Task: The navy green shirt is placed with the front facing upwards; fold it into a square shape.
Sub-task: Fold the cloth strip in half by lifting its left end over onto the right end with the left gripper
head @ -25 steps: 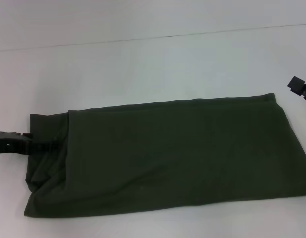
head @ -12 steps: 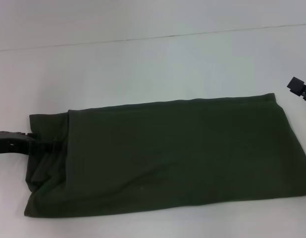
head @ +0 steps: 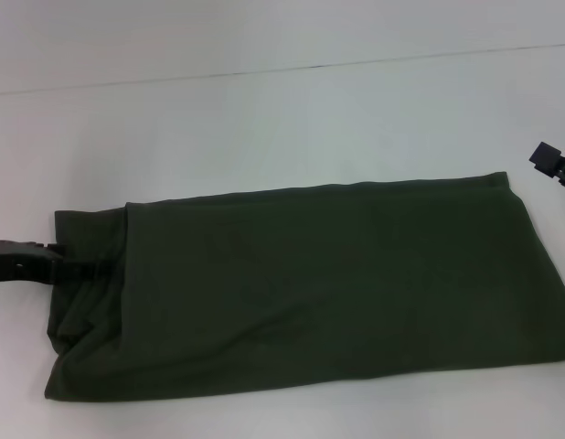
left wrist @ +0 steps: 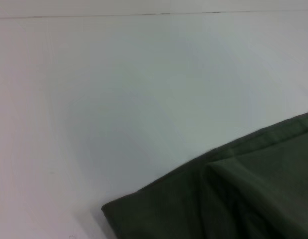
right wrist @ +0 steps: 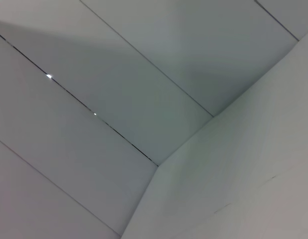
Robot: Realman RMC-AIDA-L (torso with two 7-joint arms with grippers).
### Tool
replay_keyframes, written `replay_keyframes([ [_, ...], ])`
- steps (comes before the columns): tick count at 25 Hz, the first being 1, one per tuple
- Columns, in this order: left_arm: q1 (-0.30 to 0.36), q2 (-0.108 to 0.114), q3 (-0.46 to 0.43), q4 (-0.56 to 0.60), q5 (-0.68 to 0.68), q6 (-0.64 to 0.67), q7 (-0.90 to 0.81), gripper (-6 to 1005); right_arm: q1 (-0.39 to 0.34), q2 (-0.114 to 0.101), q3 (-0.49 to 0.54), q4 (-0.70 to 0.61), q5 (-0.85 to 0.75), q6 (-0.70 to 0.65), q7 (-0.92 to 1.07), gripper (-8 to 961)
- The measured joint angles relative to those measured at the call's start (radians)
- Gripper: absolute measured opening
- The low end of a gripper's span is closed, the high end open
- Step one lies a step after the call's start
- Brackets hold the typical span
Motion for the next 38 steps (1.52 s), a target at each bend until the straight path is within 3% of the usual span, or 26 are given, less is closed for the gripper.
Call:
replay_keyframes([
  [10, 0.006, 0.001, -0.004, 0.002, 0.002, 0.009, 0.000, 919, 0.000, 0.000, 0.000, 0.000, 0.000, -0.001, 0.000, 515],
  [23, -0.004, 0.011, -0.005, 0.002, -0.014, 0.134, 0.005, 920, 0.000, 0.000, 0.000, 0.000, 0.000, -0.001, -0.001, 515],
  [38, -0.025, 0.002, -0.002, 0.019, -0.072, 0.176, 0.038, 919, 0.005, 0.002, 0.000, 0.000, 0.000, 0.002, -0.003, 515],
])
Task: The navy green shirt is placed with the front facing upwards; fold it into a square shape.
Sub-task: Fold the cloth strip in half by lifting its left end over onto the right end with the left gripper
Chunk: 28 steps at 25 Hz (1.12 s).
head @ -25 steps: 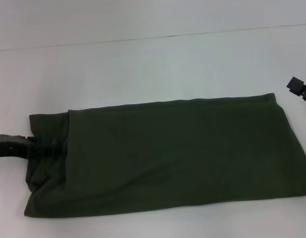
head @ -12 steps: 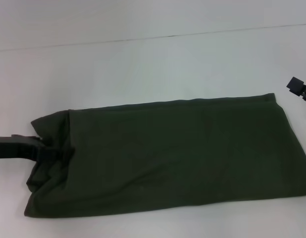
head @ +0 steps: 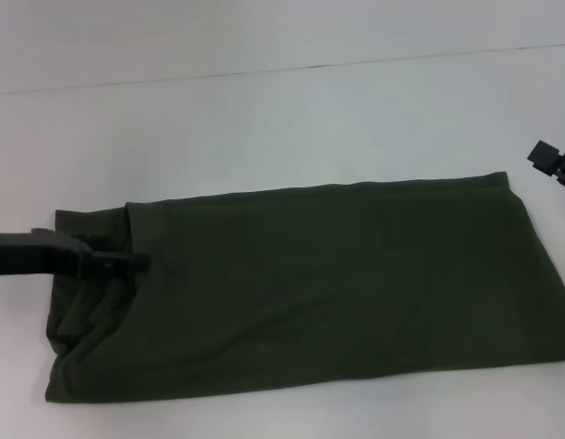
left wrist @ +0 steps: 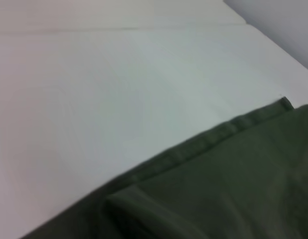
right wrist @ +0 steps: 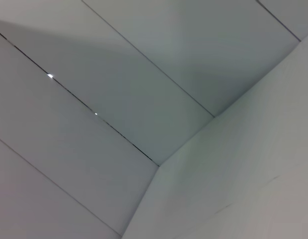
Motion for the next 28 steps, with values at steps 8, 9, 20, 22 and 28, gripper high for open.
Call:
replay_keyframes([
  [8, 0.016, -0.001, -0.002, 0.007, 0.003, -0.092, 0.001, 919, 0.005, 0.001, 0.000, 0.000, 0.000, 0.006, 0.001, 515],
  [9, 0.019, -0.001, -0.002, 0.007, 0.007, -0.119, -0.001, 919, 0.005, 0.001, 0.000, 0.000, 0.000, 0.006, 0.001, 515],
  [20, 0.036, -0.008, 0.005, -0.017, 0.024, -0.287, -0.005, 920, 0.004, 0.002, 0.006, 0.000, 0.000, 0.001, 0.003, 515],
  [22, 0.036, -0.009, 0.005, -0.023, 0.026, -0.293, -0.005, 920, 0.004, 0.002, 0.006, 0.000, 0.000, 0.002, 0.003, 515],
  [28, 0.037, -0.009, 0.006, -0.027, 0.041, -0.286, -0.007, 920, 0.005, 0.000, 0.005, 0.000, 0.000, 0.004, 0.003, 515],
])
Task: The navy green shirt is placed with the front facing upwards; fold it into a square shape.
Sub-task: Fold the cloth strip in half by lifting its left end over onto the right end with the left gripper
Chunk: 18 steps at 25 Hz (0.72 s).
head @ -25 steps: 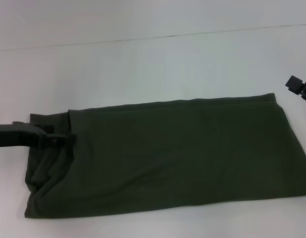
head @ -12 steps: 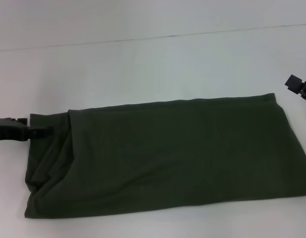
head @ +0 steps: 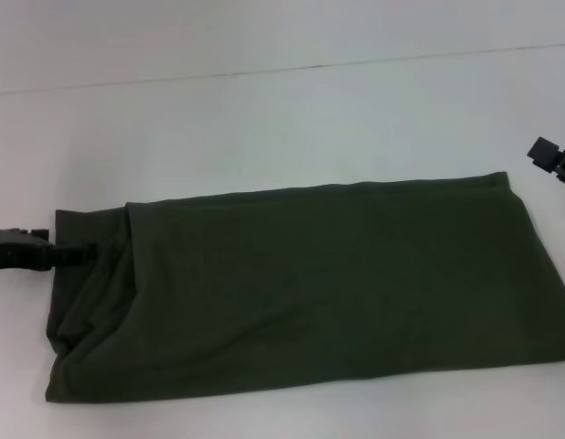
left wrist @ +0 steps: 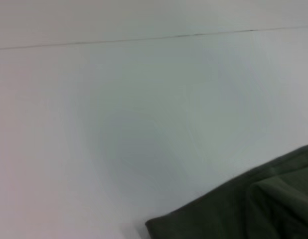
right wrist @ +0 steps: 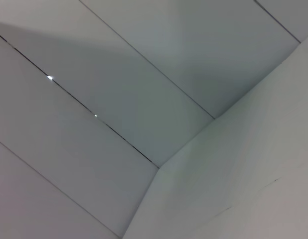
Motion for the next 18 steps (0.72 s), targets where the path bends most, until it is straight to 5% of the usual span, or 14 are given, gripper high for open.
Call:
replay_keyframes([
  [18, -0.008, -0.002, 0.005, -0.003, 0.008, 0.066, 0.000, 919, 0.004, -0.004, 0.002, 0.000, 0.000, 0.002, 0.000, 514],
])
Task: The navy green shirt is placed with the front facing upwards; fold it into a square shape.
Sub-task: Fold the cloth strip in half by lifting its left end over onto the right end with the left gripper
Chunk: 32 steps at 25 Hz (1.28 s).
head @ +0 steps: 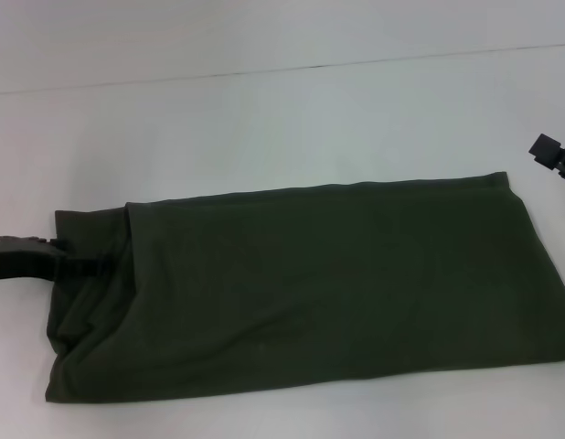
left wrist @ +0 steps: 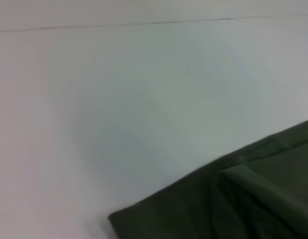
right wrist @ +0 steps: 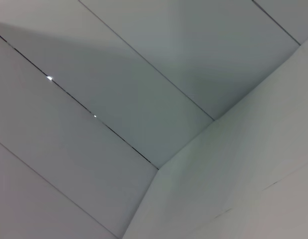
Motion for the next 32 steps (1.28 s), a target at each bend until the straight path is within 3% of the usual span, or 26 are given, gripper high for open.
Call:
replay_keyframes([
  [32, -0.026, -0.017, 0.001, 0.013, -0.042, 0.164, 0.029, 920, 0.003, 0.002, 0.002, 0.000, 0.000, 0.000, 0.001, 514],
])
